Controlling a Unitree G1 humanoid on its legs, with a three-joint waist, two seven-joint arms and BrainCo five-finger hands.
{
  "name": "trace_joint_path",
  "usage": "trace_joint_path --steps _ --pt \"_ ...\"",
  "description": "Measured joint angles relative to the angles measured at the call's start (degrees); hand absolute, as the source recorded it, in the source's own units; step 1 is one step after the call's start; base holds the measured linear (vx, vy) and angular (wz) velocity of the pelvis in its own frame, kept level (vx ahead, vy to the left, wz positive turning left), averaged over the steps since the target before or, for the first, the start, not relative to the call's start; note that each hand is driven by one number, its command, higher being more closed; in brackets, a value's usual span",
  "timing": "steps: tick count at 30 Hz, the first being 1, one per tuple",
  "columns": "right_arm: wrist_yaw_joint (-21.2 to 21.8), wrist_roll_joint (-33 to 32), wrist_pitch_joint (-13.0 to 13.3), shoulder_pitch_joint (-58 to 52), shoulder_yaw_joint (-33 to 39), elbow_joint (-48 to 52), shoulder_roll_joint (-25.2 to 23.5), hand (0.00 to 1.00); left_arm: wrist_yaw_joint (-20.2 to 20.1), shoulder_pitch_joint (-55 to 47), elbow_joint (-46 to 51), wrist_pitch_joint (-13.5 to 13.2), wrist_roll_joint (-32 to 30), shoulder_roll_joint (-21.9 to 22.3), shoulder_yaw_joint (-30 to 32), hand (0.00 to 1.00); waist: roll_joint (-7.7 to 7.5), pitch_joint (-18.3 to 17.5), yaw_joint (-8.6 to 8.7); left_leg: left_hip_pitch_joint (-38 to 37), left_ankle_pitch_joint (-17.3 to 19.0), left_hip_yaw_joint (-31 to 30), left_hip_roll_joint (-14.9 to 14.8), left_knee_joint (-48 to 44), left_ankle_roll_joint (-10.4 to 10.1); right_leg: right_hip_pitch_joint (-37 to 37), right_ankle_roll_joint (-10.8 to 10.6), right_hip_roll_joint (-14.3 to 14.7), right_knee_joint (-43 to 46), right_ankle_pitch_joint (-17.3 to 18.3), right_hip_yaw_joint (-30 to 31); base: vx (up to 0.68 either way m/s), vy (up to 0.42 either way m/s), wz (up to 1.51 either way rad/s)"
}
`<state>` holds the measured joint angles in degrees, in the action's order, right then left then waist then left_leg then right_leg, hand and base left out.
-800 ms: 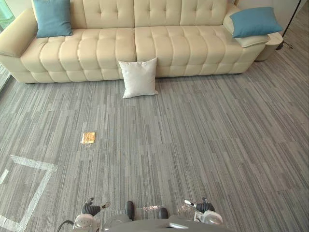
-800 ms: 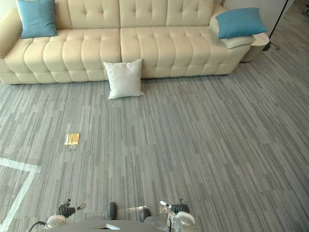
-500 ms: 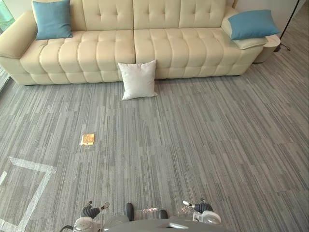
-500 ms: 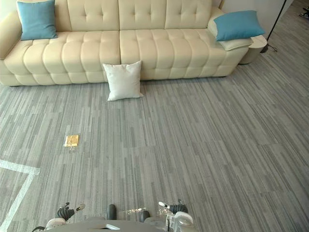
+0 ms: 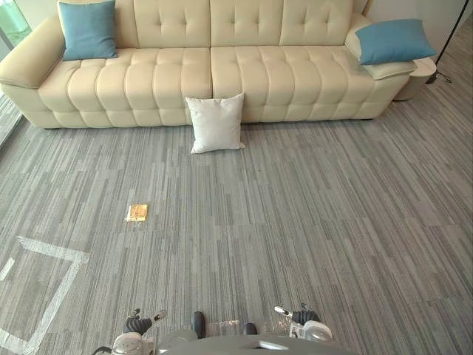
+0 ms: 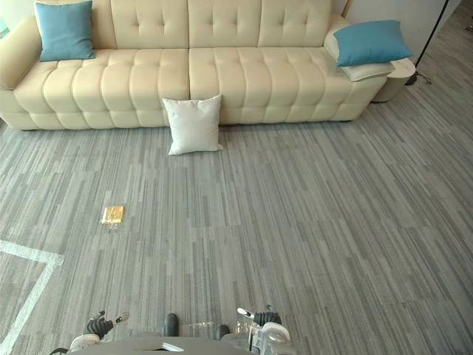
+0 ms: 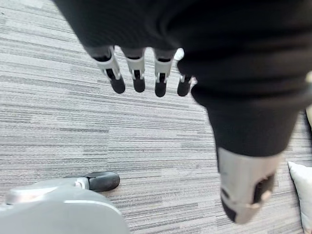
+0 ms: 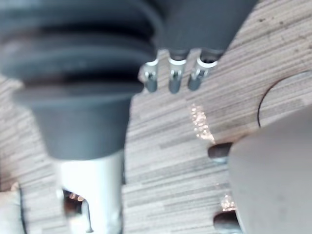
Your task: Pick up cushions and gather them together orderly.
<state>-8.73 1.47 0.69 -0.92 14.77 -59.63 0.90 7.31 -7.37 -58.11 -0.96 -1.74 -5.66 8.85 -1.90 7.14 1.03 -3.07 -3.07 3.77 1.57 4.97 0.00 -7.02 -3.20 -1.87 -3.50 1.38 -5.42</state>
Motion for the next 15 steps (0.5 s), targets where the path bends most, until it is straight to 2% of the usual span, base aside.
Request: trace_joint_path --steps 15 --pt "0.0 0.1 -1.0 0.5 0.1 0.0 -0.2 0.00 -0.1 0.2 0.0 0.0 -0.1 -0.4 0.0 0.00 -0.65 0.3 -0.51 2.2 1.8 1.0 0.5 0.0 0.4 2.3 -0.4 -0.4 -0.1 1.2 0.9 0.03 -0.004 -0.03"
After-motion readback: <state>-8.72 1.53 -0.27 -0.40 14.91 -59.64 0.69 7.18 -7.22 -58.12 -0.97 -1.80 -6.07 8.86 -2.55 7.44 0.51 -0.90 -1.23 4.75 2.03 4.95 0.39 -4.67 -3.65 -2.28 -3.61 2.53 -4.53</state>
